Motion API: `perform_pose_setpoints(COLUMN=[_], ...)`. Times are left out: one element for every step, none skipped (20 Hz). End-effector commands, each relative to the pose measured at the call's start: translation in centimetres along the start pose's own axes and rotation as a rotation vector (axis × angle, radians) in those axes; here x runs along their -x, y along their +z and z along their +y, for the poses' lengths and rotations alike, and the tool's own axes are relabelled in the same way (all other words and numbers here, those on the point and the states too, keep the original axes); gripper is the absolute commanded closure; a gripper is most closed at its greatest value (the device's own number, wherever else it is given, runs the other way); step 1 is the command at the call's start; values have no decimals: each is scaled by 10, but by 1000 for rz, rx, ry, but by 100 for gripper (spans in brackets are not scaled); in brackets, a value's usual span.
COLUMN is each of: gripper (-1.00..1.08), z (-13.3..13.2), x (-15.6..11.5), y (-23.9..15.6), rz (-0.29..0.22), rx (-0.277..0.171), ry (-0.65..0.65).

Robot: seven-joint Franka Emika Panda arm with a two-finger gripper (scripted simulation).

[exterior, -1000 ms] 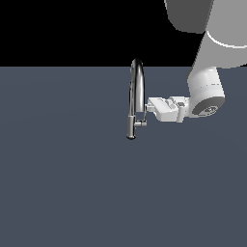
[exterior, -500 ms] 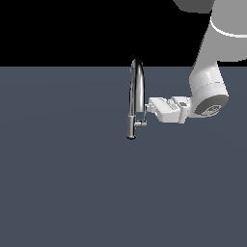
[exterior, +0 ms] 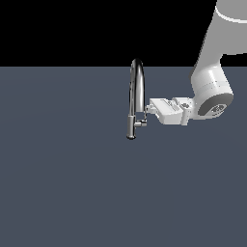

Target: Turn on the faucet by rotating a designated handle.

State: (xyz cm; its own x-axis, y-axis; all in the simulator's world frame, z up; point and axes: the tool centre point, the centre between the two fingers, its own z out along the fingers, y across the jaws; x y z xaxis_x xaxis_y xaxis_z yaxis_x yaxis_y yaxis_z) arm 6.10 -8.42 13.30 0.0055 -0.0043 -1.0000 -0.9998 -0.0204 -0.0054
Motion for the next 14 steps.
perform_pose_setpoints(gripper=[108, 108, 108, 108, 108, 108, 108, 108, 108, 108, 108, 108, 108, 108], z=[8, 10, 12, 15, 15, 10, 13, 16, 19, 22, 26, 29, 32, 35], x=[5, 6, 6, 7, 7, 4, 3, 2, 0, -1, -3, -4, -6, -7], y=[0, 0, 0, 0, 0, 5, 5, 5, 4, 4, 4, 3, 3, 3], rz=[-4, -4, -4, -4, -4, -6, -6, -6, -6, -5, -5, -5, -5, -5], rx=[7, 7, 7, 7, 7, 10, 10, 10, 10, 9, 9, 9, 8, 8], ry=[-1, -1, -1, -1, -1, -1, -1, -1, -1, -1, -1, -1, -1, -1])
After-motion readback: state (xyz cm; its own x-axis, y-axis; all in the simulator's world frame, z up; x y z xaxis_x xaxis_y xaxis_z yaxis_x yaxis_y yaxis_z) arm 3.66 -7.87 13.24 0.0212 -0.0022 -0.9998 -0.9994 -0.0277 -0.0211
